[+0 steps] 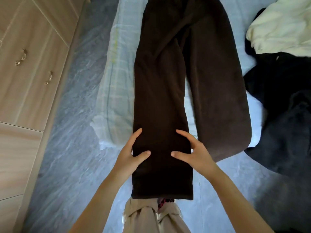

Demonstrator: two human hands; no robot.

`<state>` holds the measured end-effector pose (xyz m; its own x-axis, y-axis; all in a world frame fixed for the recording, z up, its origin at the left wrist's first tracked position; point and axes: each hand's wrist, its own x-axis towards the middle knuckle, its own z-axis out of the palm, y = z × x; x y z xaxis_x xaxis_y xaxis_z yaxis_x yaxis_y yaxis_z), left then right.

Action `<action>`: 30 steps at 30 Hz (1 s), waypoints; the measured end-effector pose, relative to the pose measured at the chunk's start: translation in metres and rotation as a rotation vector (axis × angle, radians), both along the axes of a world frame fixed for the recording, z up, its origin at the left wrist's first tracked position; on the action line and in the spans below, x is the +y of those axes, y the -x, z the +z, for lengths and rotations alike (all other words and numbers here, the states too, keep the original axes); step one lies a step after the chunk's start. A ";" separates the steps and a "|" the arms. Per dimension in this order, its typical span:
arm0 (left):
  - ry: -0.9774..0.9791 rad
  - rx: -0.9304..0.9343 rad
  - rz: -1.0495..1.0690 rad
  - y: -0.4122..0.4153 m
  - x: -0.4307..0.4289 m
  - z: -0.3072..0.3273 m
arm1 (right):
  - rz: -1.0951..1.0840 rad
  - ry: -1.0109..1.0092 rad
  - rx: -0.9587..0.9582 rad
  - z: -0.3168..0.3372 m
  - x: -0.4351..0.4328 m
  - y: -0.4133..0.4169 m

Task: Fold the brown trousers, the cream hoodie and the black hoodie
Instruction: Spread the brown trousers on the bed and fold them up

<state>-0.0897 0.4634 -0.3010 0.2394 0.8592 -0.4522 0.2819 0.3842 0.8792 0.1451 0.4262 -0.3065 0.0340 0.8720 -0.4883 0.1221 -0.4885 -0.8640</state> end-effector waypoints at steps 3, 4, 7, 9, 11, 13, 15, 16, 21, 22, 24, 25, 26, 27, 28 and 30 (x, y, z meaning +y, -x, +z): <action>-0.064 -0.001 0.060 0.005 -0.016 -0.020 | -0.053 -0.056 0.007 -0.016 -0.021 0.003; -0.075 0.019 0.069 0.004 -0.021 -0.026 | -0.079 -0.072 0.002 -0.022 -0.027 0.005; -0.042 0.082 0.085 -0.005 -0.039 -0.041 | -0.129 -0.025 -0.040 -0.037 -0.045 0.018; -0.065 0.102 0.076 -0.010 -0.040 -0.045 | -0.134 -0.034 -0.066 -0.041 -0.046 0.022; -0.083 0.085 0.070 -0.009 -0.034 -0.046 | -0.132 -0.050 -0.078 -0.041 -0.042 0.019; -0.078 0.045 0.077 -0.003 -0.033 -0.045 | -0.128 -0.070 -0.072 -0.041 -0.045 0.015; -0.060 0.004 0.084 0.004 -0.042 -0.045 | -0.124 -0.075 -0.053 -0.043 -0.056 0.013; -0.040 -0.008 0.082 0.005 -0.049 -0.047 | -0.124 -0.061 -0.053 -0.045 -0.063 0.014; 0.010 0.069 0.116 -0.008 -0.058 -0.059 | -0.147 -0.006 -0.104 -0.059 -0.070 0.023; 0.002 0.111 0.098 -0.010 -0.054 -0.060 | -0.115 -0.013 -0.144 -0.060 -0.066 0.022; -0.084 0.337 -0.023 -0.008 -0.045 -0.061 | -0.003 -0.025 -0.337 -0.060 -0.057 0.017; -0.195 0.535 -0.103 -0.006 -0.040 -0.058 | 0.042 -0.047 -0.481 -0.057 -0.053 0.014; -0.345 0.715 -0.163 -0.004 -0.035 -0.054 | 0.058 -0.093 -0.612 -0.054 -0.048 0.011; -0.500 0.818 -0.196 -0.004 -0.027 -0.049 | 0.044 -0.153 -0.700 -0.050 -0.040 0.009; -0.629 0.836 -0.215 -0.006 -0.018 -0.046 | 0.015 -0.216 -0.739 -0.046 -0.031 0.007; -0.801 0.771 -0.260 -0.017 0.009 -0.042 | -0.011 -0.351 -0.770 -0.041 -0.004 0.007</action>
